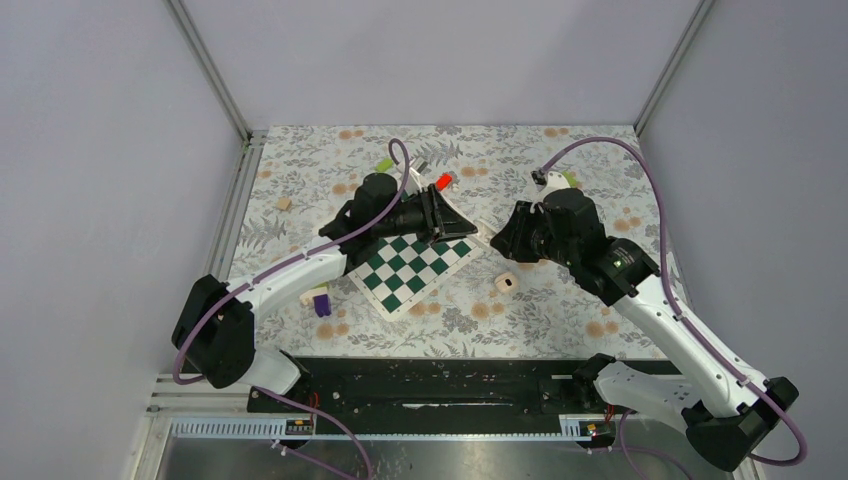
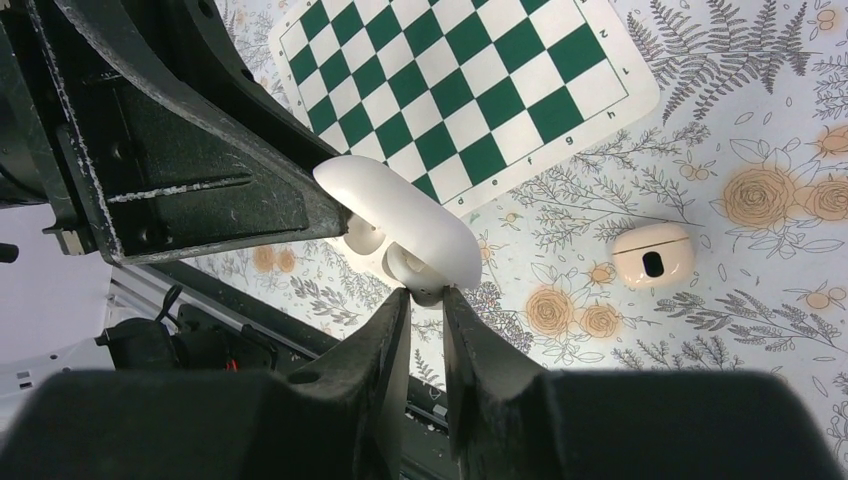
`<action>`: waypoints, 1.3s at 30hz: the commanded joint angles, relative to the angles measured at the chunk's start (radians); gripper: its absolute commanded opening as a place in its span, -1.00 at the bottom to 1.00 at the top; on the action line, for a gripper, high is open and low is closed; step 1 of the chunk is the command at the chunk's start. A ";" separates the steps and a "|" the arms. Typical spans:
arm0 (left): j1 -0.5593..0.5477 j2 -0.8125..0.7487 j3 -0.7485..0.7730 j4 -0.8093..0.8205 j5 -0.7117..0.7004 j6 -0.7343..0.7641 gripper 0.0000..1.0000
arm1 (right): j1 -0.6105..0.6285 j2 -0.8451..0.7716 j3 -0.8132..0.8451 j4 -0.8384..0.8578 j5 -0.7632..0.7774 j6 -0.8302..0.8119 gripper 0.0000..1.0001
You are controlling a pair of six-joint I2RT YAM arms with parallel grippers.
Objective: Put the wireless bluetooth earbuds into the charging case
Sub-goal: Adjust the earbud with the charging case.
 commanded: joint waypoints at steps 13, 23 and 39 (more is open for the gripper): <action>0.043 -0.006 -0.105 0.394 0.101 -0.210 -1.00 | 0.012 -0.021 -0.034 0.081 0.004 0.026 -0.56; 0.044 -0.012 -0.104 0.386 0.092 -0.202 -1.00 | 0.011 -0.042 -0.042 0.084 0.005 0.031 -0.62; 0.043 -0.022 -0.108 0.396 0.089 -0.204 -1.00 | 0.012 -0.057 -0.078 0.131 0.011 0.066 -0.65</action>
